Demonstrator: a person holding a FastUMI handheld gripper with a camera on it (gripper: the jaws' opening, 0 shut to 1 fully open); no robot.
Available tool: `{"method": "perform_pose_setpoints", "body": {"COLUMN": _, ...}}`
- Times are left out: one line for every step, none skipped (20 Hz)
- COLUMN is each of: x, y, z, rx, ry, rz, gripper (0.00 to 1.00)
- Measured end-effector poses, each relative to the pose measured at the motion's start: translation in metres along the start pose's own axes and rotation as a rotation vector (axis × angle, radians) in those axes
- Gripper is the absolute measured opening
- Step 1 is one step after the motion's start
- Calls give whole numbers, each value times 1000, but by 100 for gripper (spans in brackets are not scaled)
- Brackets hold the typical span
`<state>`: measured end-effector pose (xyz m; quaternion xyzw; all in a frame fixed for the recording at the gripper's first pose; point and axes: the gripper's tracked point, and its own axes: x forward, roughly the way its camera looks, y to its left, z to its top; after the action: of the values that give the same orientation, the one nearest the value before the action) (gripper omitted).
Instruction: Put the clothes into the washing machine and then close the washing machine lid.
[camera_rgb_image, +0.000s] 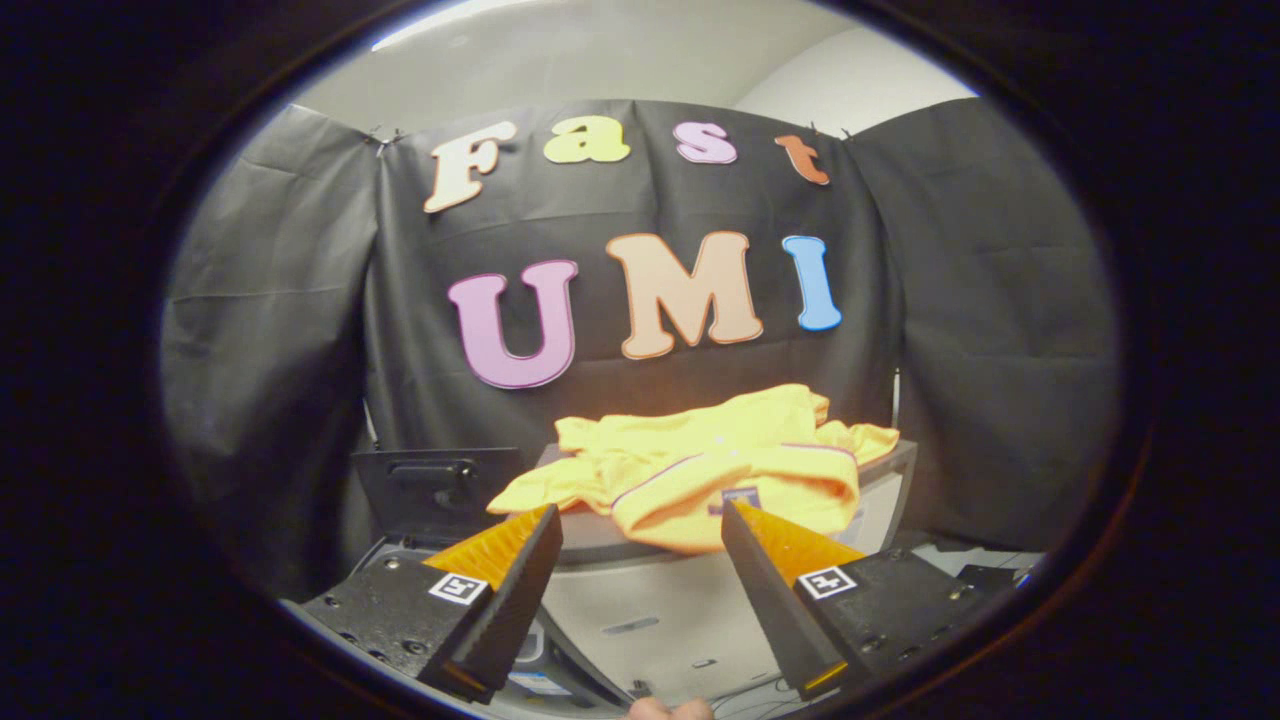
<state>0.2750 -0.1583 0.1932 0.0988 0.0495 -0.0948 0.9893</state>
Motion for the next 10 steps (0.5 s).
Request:
{"method": "perform_pose_setpoints", "body": {"x": 12, "y": -7, "z": 6, "rx": 2, "ry": 5, "rz": -18, "gripper": 97}}
{"method": "perform_pose_setpoints", "body": {"x": 23, "y": -14, "z": 10, "rx": 6, "ry": 19, "rz": -34, "gripper": 97}}
{"method": "perform_pose_setpoints", "body": {"x": 33, "y": -19, "z": 14, "rx": 7, "ry": 27, "rz": -45, "gripper": 97}}
{"method": "perform_pose_setpoints", "body": {"x": 43, "y": -25, "z": 16, "rx": 3, "ry": 45, "rz": -60, "gripper": 97}}
{"method": "perform_pose_setpoints", "body": {"x": 51, "y": -31, "z": 17, "rx": -2, "ry": 52, "rz": -74, "gripper": 97}}
{"method": "perform_pose_setpoints", "body": {"x": 60, "y": -36, "z": 20, "rx": -9, "ry": 58, "rz": -85, "gripper": 97}}
{"method": "perform_pose_setpoints", "body": {"x": 68, "y": -41, "z": 21, "rx": -16, "ry": 65, "rz": -96, "gripper": 97}}
{"method": "perform_pose_setpoints", "body": {"x": 76, "y": -42, "z": 20, "rx": -23, "ry": 86, "rz": -96, "gripper": 97}}
{"method": "perform_pose_setpoints", "body": {"x": 84, "y": -45, "z": 17, "rx": -33, "ry": 113, "rz": -100, "gripper": 97}}
{"method": "perform_pose_setpoints", "body": {"x": 91, "y": -47, "z": 12, "rx": -47, "ry": 142, "rz": -104, "gripper": 97}}
